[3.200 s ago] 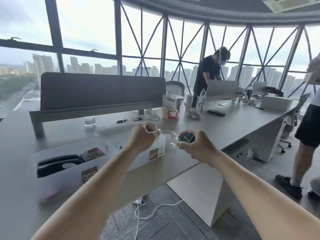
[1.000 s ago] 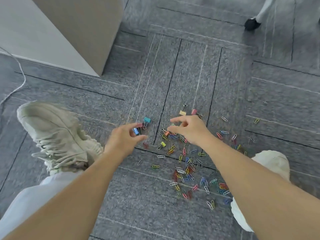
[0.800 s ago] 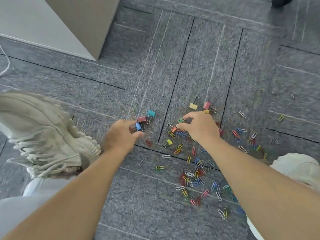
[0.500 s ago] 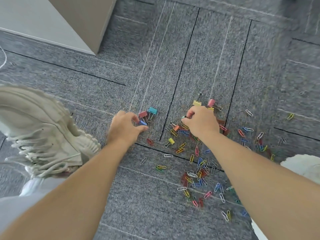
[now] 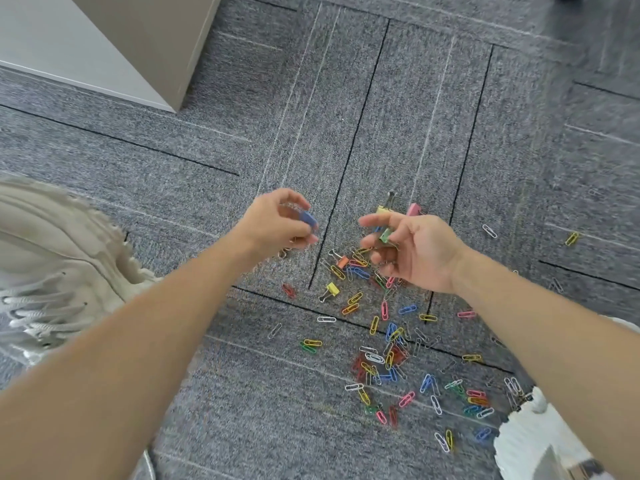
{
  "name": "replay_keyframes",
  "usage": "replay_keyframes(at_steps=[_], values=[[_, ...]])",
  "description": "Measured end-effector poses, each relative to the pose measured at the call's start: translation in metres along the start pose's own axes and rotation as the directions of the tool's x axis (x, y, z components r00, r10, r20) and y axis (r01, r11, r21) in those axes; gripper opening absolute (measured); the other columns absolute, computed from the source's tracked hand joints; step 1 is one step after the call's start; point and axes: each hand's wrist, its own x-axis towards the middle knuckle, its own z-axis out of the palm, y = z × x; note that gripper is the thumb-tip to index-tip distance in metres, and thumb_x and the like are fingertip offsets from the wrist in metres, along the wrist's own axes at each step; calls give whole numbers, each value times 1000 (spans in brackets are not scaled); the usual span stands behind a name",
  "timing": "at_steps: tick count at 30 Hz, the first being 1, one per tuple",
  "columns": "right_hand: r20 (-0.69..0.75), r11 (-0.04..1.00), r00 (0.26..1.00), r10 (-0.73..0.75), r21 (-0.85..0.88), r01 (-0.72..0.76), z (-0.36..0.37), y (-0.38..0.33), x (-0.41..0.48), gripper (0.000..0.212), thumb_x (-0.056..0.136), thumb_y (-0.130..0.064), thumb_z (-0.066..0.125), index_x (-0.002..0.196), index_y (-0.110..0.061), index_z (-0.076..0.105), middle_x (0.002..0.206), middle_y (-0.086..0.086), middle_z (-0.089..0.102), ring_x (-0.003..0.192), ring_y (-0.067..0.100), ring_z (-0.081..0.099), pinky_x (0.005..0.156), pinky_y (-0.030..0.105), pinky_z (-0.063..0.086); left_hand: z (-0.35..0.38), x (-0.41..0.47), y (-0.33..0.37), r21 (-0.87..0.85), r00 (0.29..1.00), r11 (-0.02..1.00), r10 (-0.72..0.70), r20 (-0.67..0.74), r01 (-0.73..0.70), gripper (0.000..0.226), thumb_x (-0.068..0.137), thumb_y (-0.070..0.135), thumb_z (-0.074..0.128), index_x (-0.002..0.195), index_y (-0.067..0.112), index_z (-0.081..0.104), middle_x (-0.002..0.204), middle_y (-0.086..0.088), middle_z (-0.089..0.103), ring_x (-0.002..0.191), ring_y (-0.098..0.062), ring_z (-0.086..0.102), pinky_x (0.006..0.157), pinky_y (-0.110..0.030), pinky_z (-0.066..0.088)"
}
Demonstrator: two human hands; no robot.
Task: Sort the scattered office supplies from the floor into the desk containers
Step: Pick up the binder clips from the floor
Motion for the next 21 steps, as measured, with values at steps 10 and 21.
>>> replay_keyframes(at_steps=[10,21], values=[[104,492,966,-237,-844,211,10,7,3,21,93,-44,61,100,-26,67,56,-12,51,43,1,41,44,13,30,-11,21,6,327,1000,945,6,26,-15,26,90,36,66,88,12,56,71,0,54,56,-11,42,54,-22,39],[257,-253,933,-251,-948,193,41,48,27,23,95,-35,62,116,-27,59,109,-5,59,93,24,64,70,34,51,-35,19,-37,697,985,717,129,-116,-12,19,80,37,75,91,33,59,77,3,68,53,-14,56,52,-27,53]])
